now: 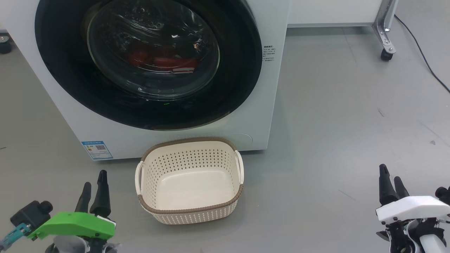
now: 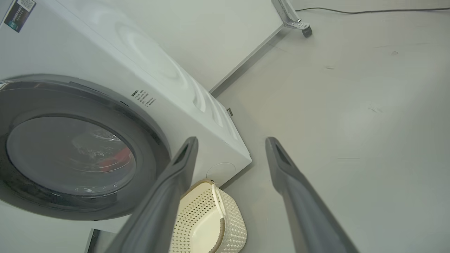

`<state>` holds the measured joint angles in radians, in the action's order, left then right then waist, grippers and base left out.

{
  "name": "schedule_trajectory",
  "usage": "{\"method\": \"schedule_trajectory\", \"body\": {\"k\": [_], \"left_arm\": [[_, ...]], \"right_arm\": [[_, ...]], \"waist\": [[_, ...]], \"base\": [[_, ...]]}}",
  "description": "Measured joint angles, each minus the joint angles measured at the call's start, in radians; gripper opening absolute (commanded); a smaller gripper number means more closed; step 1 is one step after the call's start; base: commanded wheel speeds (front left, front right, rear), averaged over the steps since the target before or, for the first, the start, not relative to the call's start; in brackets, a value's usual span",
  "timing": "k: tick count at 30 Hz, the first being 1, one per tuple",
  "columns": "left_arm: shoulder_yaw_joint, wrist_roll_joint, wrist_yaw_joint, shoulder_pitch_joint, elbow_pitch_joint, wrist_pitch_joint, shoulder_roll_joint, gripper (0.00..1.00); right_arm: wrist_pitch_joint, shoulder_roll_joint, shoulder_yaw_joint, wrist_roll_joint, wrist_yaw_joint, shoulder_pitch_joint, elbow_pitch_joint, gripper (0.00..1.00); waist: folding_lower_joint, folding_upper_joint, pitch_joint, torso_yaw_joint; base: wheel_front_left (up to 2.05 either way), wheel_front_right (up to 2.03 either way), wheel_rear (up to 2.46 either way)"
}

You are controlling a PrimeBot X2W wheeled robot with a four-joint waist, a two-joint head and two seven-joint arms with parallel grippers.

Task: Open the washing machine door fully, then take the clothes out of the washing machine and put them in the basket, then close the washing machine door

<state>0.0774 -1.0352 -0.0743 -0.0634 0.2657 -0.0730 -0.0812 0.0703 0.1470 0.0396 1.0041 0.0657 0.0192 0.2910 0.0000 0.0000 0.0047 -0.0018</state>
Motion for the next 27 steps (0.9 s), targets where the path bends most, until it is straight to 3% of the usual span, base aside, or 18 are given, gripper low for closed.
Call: {"method": "schedule_trajectory", "body": {"k": [27], "left_arm": [[0.09, 0.4, 0.047, 0.0, -0.01, -0.097, -0.001, 1.0]], "right_arm": [[0.095, 0.013, 0.146, -0.397, -0.059, 0.013, -0.025, 1.0]], "waist": [[0.0, 0.0, 0.003, 0.003]], "base": [[0.0, 0.0, 0.0]]}}
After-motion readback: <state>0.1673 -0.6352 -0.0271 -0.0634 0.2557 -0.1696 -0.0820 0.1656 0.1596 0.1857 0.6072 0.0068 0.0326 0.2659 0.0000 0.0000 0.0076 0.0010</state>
